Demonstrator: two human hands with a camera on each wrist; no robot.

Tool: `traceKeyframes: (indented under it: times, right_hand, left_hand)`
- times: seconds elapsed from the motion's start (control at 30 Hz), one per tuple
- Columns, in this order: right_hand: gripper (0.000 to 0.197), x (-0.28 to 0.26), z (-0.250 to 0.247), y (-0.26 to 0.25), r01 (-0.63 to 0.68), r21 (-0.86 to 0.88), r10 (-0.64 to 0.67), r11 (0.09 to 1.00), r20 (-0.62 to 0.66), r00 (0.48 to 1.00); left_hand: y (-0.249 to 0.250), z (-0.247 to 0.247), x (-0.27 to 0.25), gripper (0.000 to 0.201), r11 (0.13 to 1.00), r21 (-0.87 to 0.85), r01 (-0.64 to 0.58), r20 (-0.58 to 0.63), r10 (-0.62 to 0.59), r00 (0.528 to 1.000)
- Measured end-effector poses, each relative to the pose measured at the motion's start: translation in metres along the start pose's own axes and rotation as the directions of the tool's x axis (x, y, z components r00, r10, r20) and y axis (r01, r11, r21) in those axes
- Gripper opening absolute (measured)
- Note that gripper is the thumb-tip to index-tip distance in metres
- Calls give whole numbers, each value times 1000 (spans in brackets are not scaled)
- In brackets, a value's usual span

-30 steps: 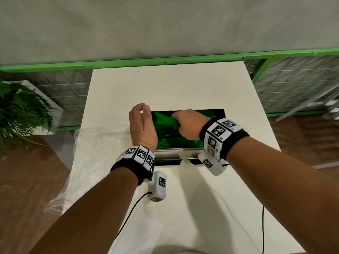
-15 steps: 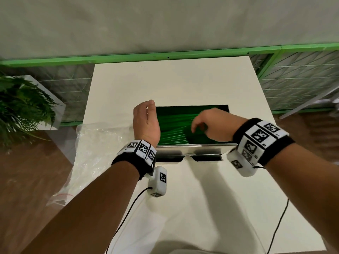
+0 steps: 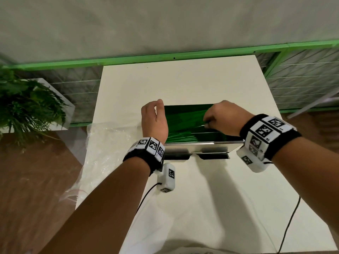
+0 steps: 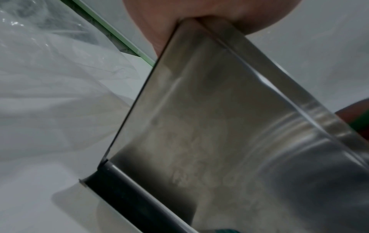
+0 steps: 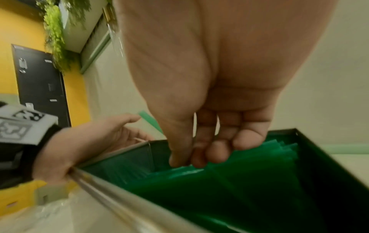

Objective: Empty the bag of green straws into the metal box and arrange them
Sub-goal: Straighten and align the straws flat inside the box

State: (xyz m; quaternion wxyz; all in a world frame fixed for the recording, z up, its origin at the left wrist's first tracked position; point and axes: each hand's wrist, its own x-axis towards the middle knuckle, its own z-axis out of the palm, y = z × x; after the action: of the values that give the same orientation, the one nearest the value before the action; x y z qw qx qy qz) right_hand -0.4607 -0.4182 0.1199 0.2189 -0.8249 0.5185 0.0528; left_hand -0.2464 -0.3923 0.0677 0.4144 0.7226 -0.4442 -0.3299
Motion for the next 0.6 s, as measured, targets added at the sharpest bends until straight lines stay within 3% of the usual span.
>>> traceKeyframes:
  times: [0.13, 0.2, 0.27, 0.37, 0.5, 0.6]
  right_hand:
    - [19, -14, -21, -29, 150, 131, -116, 980, -240, 964]
    - [23, -15, -27, -47, 203, 62, -177, 977, -293, 940]
    - [22, -8, -23, -58, 178, -109, -200, 978, -253, 946]
    - [18, 10, -2, -63, 66, -271, -98, 960, -105, 990]
    - [43, 20, 31, -55, -54, -123, 52, 991, -15, 999]
    - [44, 25, 44, -48, -137, -51, 141, 989, 87, 986]
  left_hand:
    - [0, 0, 1, 45, 1000, -27, 14, -3, -14, 1000]
    - [-1, 1, 1, 44, 999, -38, 18, -10, -19, 1000]
    - [-1, 0, 2, 42, 998, -53, 14, -17, -15, 1000]
    - [-2, 1, 1, 41, 998, -62, 2, -28, -4, 1000]
    - [-3, 0, 0, 43, 999, -38, -9, -43, 8, 999]
    - [-4, 1, 2, 42, 1000, -27, -3, -22, 2, 1000]
